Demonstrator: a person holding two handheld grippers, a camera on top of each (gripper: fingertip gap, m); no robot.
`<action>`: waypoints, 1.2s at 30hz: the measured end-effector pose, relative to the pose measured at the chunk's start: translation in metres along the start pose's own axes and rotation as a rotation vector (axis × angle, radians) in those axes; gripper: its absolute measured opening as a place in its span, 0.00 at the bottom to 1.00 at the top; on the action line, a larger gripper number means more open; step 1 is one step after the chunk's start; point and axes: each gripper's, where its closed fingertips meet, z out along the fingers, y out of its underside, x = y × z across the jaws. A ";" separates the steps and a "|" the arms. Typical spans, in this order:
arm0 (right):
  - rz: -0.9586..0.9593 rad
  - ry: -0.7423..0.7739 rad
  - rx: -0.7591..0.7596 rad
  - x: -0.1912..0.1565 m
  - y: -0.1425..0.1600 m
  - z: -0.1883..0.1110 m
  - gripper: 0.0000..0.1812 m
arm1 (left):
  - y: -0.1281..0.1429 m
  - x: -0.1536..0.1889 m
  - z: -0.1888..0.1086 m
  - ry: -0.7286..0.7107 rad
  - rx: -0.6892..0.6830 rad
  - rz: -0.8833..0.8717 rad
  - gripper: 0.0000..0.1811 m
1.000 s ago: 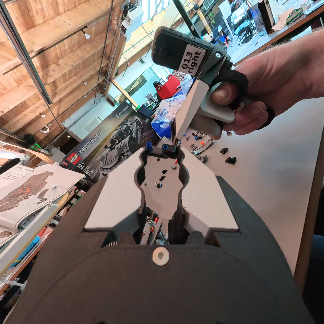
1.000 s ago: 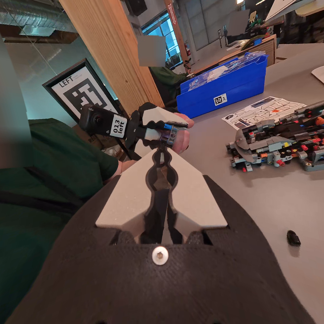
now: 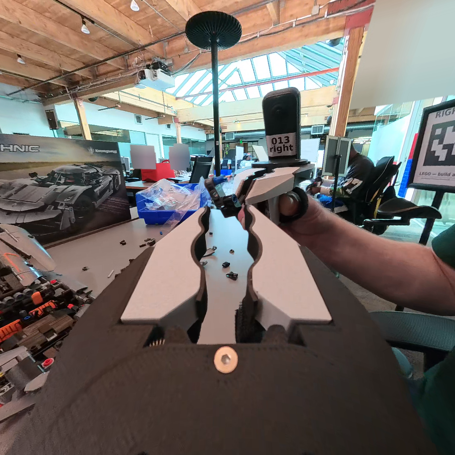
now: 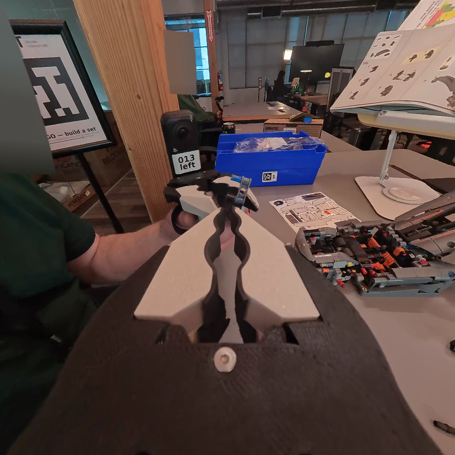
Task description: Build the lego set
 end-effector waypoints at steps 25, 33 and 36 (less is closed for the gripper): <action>0.003 0.056 0.039 0.004 -0.003 0.008 0.01 | -0.011 -0.006 -0.013 0.027 0.103 -0.147 0.16; 0.005 0.038 0.025 0.001 0.001 0.010 0.01 | -0.009 -0.003 -0.010 0.053 0.104 -0.162 0.10; 0.010 0.030 0.030 0.000 0.001 0.009 0.01 | -0.010 -0.002 -0.010 0.067 0.116 -0.178 0.09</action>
